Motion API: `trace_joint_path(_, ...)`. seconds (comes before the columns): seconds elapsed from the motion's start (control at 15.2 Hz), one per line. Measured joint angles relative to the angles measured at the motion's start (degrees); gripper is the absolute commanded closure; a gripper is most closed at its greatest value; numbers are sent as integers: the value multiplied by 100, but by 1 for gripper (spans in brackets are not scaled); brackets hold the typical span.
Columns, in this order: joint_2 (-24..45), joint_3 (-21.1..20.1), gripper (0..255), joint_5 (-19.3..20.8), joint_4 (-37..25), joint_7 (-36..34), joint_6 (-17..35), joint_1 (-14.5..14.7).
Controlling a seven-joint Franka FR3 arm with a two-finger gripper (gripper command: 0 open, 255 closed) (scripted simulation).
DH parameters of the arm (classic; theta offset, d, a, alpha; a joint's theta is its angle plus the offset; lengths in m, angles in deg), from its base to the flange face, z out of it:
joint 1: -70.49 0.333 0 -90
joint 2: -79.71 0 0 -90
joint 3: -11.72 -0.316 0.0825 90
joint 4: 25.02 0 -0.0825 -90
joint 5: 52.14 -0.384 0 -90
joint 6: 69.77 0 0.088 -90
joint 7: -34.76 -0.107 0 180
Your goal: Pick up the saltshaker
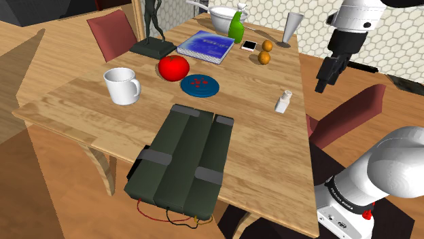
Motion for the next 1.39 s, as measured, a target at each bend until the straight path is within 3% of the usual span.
trace_joint_path(0.13, 31, 18, 0, 14, 41, 24, 120, -4)
trace_joint_path(0.73, 845, 290, 0, 144, 525, 395, 2382, -28)
trace_joint_path(1.19, 1014, 333, 0, 165, 972, 435, 3072, -38)
trace_joint_path(1.25, 1025, 330, 255, 163, 990, 430, 3100, -36)
trace_joint_path(1.39, 1032, 326, 255, 161, 1003, 425, 3124, -33)
